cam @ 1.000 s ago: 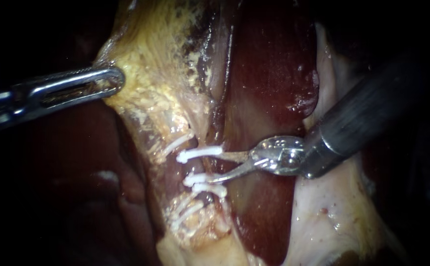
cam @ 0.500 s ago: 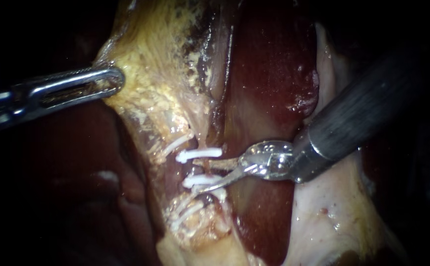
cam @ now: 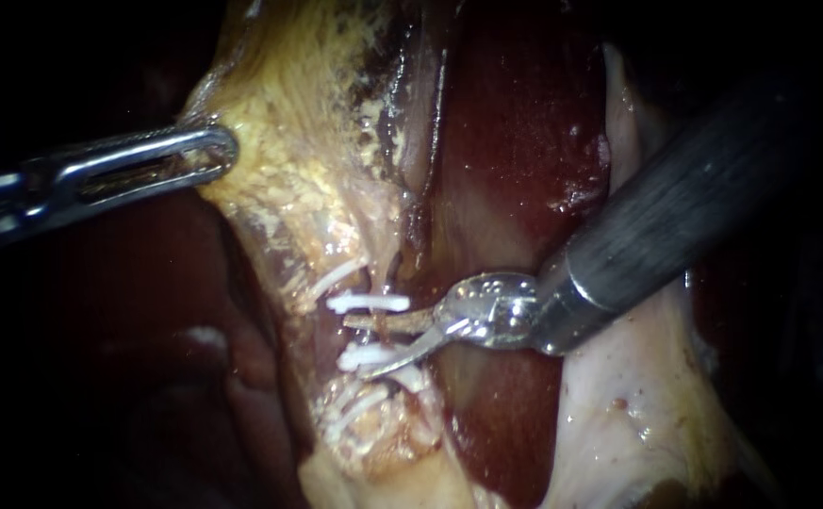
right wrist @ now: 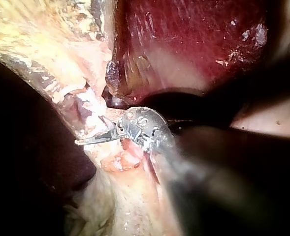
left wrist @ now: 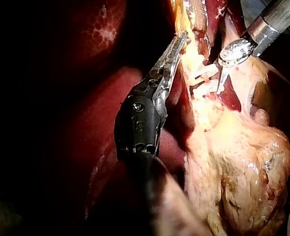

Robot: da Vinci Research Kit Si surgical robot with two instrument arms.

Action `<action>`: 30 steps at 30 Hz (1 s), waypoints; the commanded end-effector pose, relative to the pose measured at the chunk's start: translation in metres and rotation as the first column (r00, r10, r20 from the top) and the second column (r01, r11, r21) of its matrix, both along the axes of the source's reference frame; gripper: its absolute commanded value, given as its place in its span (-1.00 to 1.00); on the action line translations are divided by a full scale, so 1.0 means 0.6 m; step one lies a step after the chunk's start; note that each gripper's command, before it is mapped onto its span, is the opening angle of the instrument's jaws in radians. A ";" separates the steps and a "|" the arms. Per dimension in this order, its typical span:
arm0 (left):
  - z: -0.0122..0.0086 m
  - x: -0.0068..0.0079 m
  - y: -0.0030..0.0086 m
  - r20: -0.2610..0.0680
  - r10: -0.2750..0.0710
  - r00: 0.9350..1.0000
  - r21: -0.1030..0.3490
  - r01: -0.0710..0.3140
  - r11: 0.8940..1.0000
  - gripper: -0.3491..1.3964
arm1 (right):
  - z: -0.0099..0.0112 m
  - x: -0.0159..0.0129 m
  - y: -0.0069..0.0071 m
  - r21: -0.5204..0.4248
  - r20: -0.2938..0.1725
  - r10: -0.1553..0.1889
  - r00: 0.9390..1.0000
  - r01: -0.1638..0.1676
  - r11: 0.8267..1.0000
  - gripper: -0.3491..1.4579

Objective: Go to the cutting position right tube

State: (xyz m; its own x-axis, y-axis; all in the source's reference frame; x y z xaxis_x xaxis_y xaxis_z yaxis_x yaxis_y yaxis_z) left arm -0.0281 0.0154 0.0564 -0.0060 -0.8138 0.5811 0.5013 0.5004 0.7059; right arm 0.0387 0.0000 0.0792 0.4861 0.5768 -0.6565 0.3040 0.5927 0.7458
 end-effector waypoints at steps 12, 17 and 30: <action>0.0015 0.0007 0.0009 -0.004 -0.004 1.000 -0.001 0.004 1.000 -1.00 | -0.0002 0.0029 -0.0001 0.012 -0.039 0.003 0.999 -0.003 1.000 0.61; 0.0017 0.0007 0.0009 -0.006 -0.007 1.000 -0.001 0.007 1.000 -1.00 | -0.0002 0.0031 0.0000 0.015 -0.043 0.006 0.999 -0.005 1.000 0.61; 0.0017 0.0007 0.0010 -0.006 -0.007 1.000 -0.002 0.007 1.000 -1.00 | -0.0003 0.0028 0.0001 0.015 -0.044 0.005 0.999 -0.005 1.000 0.59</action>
